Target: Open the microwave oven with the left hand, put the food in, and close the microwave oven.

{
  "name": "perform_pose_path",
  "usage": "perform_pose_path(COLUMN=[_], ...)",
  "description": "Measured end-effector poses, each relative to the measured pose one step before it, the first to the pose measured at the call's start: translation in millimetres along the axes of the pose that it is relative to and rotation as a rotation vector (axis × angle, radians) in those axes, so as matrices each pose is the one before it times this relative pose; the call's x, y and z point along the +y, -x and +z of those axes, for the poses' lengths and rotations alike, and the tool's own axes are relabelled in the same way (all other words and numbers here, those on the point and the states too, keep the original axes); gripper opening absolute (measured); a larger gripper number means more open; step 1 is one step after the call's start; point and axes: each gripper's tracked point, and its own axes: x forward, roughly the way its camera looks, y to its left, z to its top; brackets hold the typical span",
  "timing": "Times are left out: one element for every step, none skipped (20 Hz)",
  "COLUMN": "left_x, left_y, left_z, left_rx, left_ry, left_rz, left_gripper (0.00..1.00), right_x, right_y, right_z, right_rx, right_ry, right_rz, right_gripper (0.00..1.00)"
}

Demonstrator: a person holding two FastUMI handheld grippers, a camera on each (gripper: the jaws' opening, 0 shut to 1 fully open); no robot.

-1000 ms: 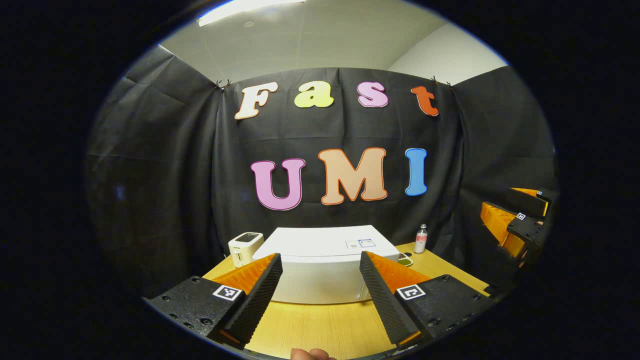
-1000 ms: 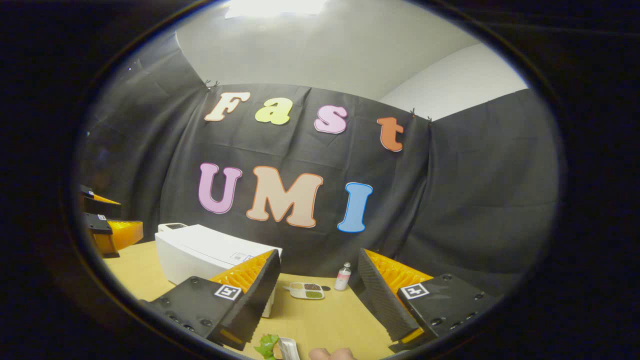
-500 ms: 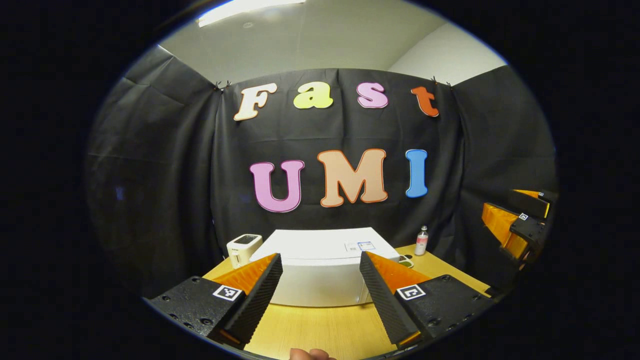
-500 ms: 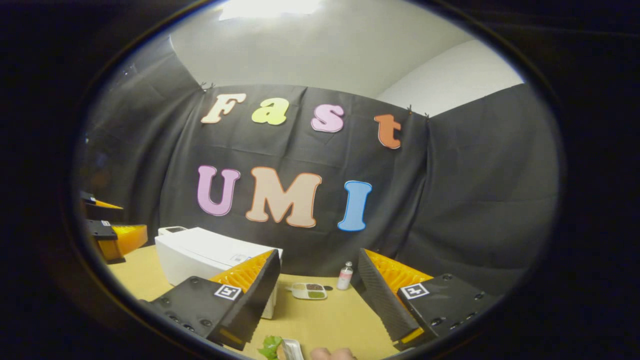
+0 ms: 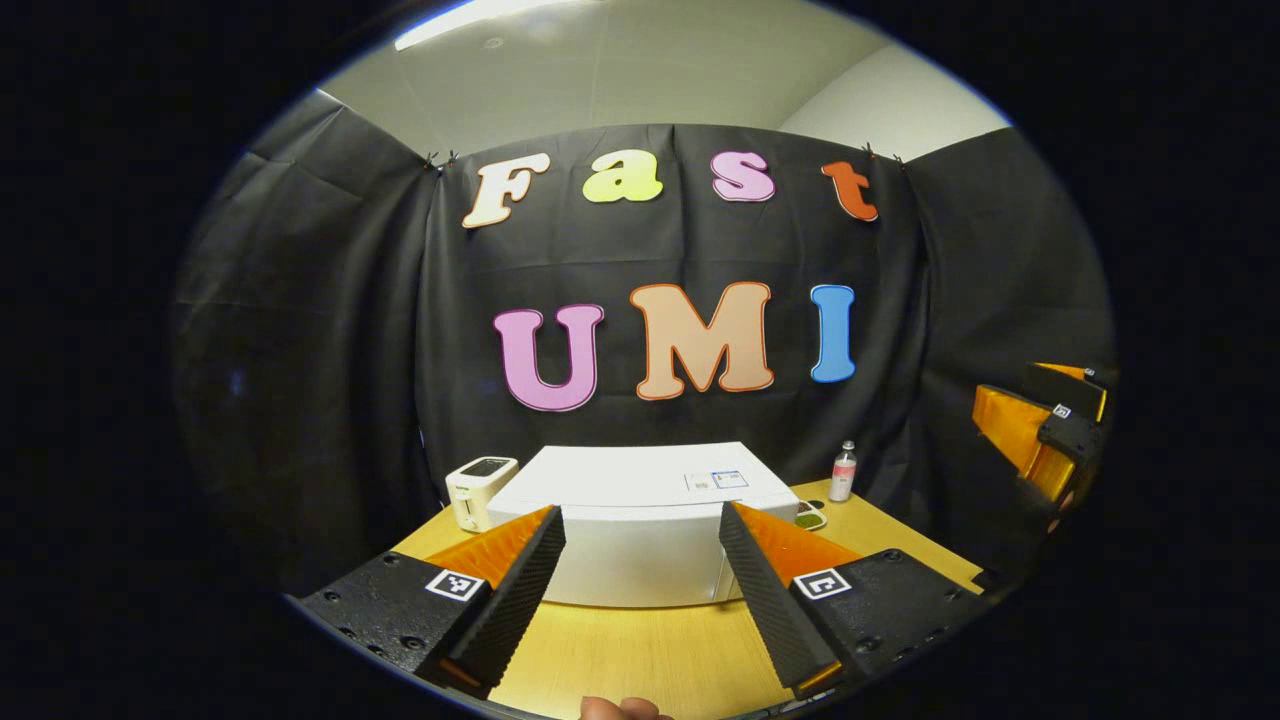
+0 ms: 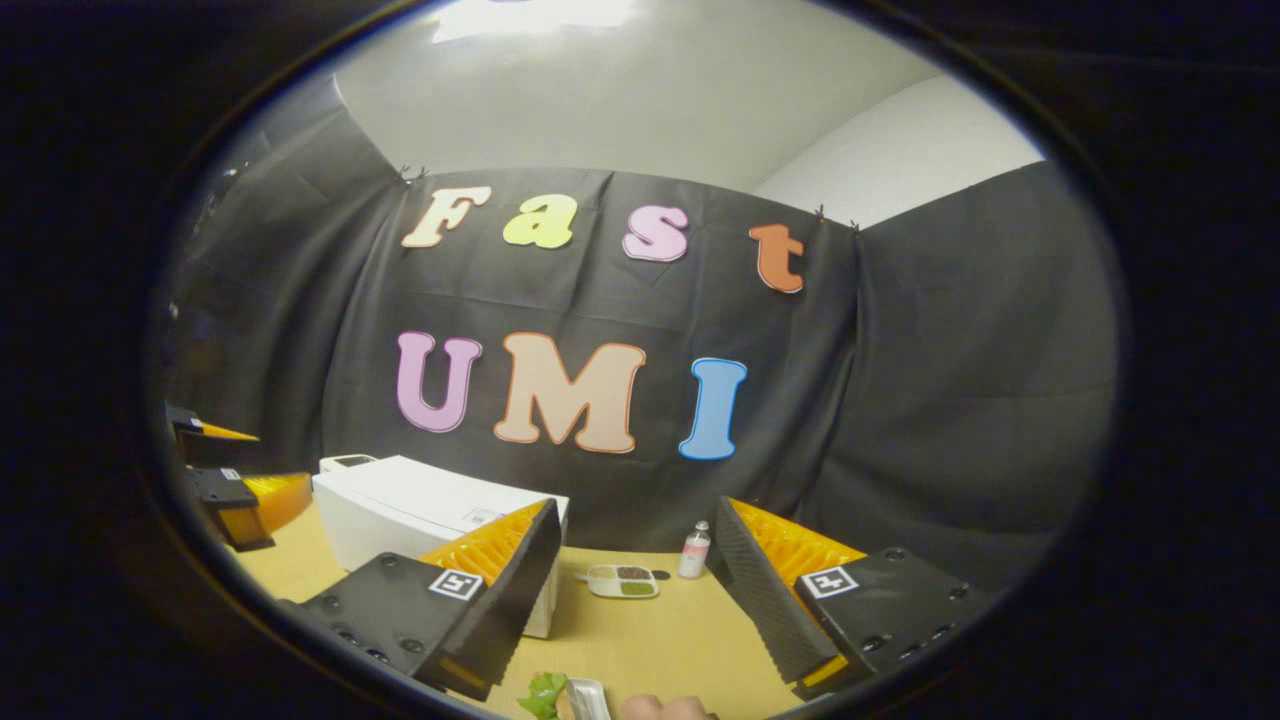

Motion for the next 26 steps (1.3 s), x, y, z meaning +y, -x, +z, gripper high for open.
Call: perform_pose_path(left_x=[-4.55, -3.13, -4.96, -7.17, -8.42, -9.21, -7.47, -5.53, -4.22, -4.13, -4.17, -1.8, -1.28, -3.59, -4.35, -3.79, -1.82, -1.46, -1.17, -1.47, -2.15, -0.51, 0.47, -0.17, -0.3, 0.21], left_y=[-2.99, -4.92, -4.81, -6.83, -7.83, -9.27, -9.31, -11.34, -10.84, -11.19, -11.41, -10.93, -10.53, -9.91, -9.89, -9.71, -9.7, -9.22, -8.82, -8.61, -7.04, -4.79, -4.63, -3.23, -2.41, -2.83], left_z=[-8.19, -3.42, -8.19, -8.31, -11.03, -10.42, -11.6, -9.76, -11.9, -6.94, -7.01, -6.82, -7.78, -8.52, -8.24, -7.69, -8.95, -6.78, -3.98, -5.51, -5.91, -3.32, -4.36, -1.1, 1.32, 1.79], left_rx=[0.00974, -0.00033, 0.00608, 0.00616, 0.0149, 0.01154, 0.01719, 0.01697, 0.01834, 0.00782, 0.00339, 0.01485, 0.00416, 0.02014, 0.00571, 0.01269, 0.0135, 0.00747, -0.00089, 0.01549, 0.01081, 0.00884, 0.00764, 0.00294, -0.00599, -0.00847], left_ry=[0.00155, 0.00237, 0.00165, 0.00454, 0.00445, 0.00798, -0.00012, -0.00529, -0.01001, -0.00973, -0.00915, -0.01047, -0.00658, -0.00039, 0.00041, -0.00106, -0.01037, -0.00419, -0.00066, 0.0072, 0.01206, 0.01029, 0.00673, 0.00431, 0.00466, 0.00378], left_rz=[-0.00646, -0.00528, -0.00777, -0.01245, -0.01985, -0.02359, -0.01804, -0.01474, -0.00615, -0.01142, -0.00395, -0.00135, 0.00074, -0.0067, -0.00697, -0.00769, 0.00348, 0.00458, 0.00844, 0.00557, 0.00748, 0.01005, 0.01425, 0.00915, 0.0085, 0.00468], left_gripper=[0.97, 0.97, 0.97, 0.97, 0.97, 0.97, 0.97, 0.97, 0.97, 0.97, 0.97, 0.97, 0.96, 0.96, 0.96, 0.96, 0.97, 0.96, 0.96, 0.96, 0.96, 0.96, 0.97, 0.97, 0.96, 0.96], right_x=[-0.85, -1.19, -0.52, 1.03, 0.9, -2.99, -1.41, -3.8, -7.74, -6.7, -6.24, -5.33, -5.68, -4.84, -5.77, -6.78, -6.72, -6.56, -6.15, -5.3, -5.14, -5.11, -1.94, 1.94, 2.68, 1.06], right_y=[1.59, 0.58, 0.19, 0.78, 0.59, 2.26, 2.12, 1.18, 3.1, 3.31, 3.09, 3.89, 3.5, 3.64, 4.44, 3.85, 4.25, 3.81, 3.82, 3.2, 1.82, 1.07, 0.39, 0.25, 0.58, 0.52], right_z=[-1.29, -1.22, -1.13, -5.28, -2.84, -0.26, 4.56, 4.37, 1.88, -2.82, -3.75, -5.14, -3.07, -1.1, -0.42, -0.48, -0.12, -0.33, 1.07, -0.16, 0.17, 0.07, -2.98, -6.97, -5.34, -3.67], right_rx=[0.00585, 0.00276, 0.00841, 0.0148, 0.01286, 0.00274, -0.01128, -0.01119, -0.005, 0.0043, 0.01252, 0.01698, 0.01569, 0.01219, 0.0096, 0.00761, 0.00493, 0.00092, 0.00014, 0.00167, -0.00046, 0.00211, 0.01284, 0.02116, 0.02253, 0.01604], right_ry=[-0.00521, -0.00764, -0.005, -0.00502, -0.00736, -0.00894, -0.01016, -0.00258, 0.00613, 0.01157, 0.01284, 0.01364, 0.01181, 0.00523, 0.00248, 0.00608, 0.01065, 0.01365, 0.01532, 0.01327, 0.01021, 0.00301, -0.01312, -0.02216, -0.02113, -0.01612], right_rz=[0.00074, 0.0014, 0.00396, 0.0114, 0.009, 0.00146, 0.00593, -0.00619, -0.01538, -0.01368, -0.01261, -0.01238, -0.01048, -0.00842, -0.00989, -0.01213, -0.01177, -0.01015, -0.00817, -0.00555, -0.00671, -0.00732, -0.00185, 0.00844, 0.00818, 0.00888], right_gripper=[0.96, 0.96, 0.97, 0.97, 0.97, 0.99, 0.97, 0.99, 0.99, 0.96, 0.96, 0.96, 0.96, 0.96, 0.97, 0.96, 0.96, 0.96, 0.96, 0.96, 0.96, 0.97, 0.97, 0.97, 0.97, 0.97])
